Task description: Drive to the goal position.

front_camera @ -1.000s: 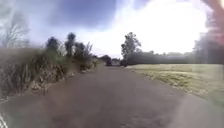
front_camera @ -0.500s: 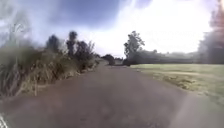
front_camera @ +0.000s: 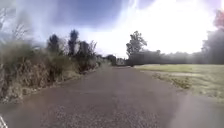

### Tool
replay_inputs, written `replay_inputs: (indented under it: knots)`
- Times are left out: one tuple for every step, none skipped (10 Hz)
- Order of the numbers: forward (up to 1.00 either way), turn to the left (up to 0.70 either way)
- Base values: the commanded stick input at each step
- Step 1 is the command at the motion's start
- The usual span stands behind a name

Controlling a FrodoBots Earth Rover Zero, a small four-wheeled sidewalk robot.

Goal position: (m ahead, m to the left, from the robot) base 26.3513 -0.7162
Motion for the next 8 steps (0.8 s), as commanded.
replay_inputs:
  knots:
    - [0.85, -0.34]
    - [0.85, -0.34]
    - [0.85, -0.27]
    - [0.85, -0.15]
    - [0.85, -0.03]
    - [0.85, 0.0]
    - [0.85, 0.0]
    - [0.85, 0.0]
